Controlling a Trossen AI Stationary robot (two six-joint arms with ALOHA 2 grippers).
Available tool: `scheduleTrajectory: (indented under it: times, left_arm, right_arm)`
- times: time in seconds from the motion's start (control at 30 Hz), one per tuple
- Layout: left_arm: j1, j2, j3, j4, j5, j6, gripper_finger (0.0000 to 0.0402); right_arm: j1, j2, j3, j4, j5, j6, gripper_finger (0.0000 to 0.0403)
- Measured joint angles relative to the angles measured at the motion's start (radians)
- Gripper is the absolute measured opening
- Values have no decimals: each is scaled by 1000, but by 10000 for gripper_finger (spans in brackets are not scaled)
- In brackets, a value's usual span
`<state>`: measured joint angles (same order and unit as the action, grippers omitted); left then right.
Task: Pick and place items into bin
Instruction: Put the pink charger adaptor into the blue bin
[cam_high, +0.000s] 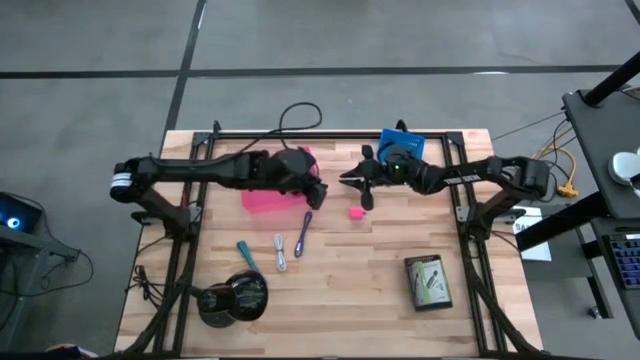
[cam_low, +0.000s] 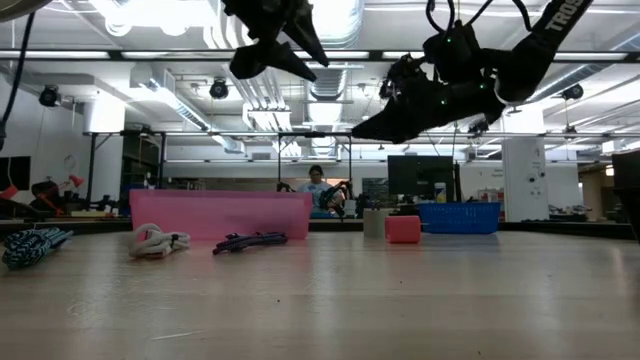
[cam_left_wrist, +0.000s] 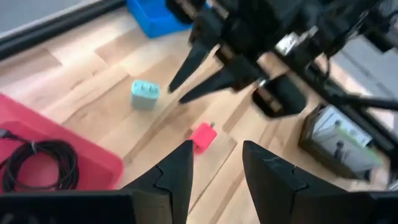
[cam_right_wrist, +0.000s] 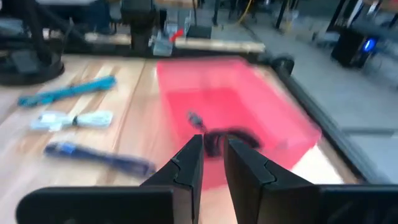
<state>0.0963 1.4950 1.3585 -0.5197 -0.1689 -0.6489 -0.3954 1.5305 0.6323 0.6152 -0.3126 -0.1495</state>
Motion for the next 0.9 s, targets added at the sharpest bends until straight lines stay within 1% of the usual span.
scheduleTrajectory:
  times: [0.1, 0.2, 0.33, 0.47, 0.53, 0.67, 0.7, 0.73, 0.8, 0.9]
  left_arm:
    - [-5, 21, 0, -4, 4, 15, 123]
    - [-8, 39, -6, -5, 5, 74, 123]
    - [-8, 49, -10, -8, 7, 128, 123]
    - [-9, 45, -11, -7, 7, 186, 123]
    - [-11, 40, -11, -12, 7, 223, 123]
    - [-12, 38, -11, -14, 7, 279, 123]
    - [-12, 38, -11, -13, 8, 291, 123]
    - [-12, 38, -11, -13, 7, 299, 123]
    - [-11, 37, -11, -13, 7, 324, 123]
    - [-11, 34, -16, -12, 4, 373, 123]
  right_arm:
    - [0, -47, 0, -95, 0, -1, 52]
    - [0, -86, -1, -170, -1, -12, 52]
    - [0, -92, -23, -205, -1, -35, 52]
    - [2, -91, -38, -197, -4, -60, 52]
    - [10, -90, -48, -196, -45, -76, 52]
    - [27, -91, -51, -192, -237, -167, 52]
    - [32, -91, -51, -192, -270, -192, 52]
    - [37, -91, -51, -192, -289, -219, 52]
    - [49, -91, -45, -192, -294, -260, 52]
    - [66, -91, -19, -191, -296, -274, 52]
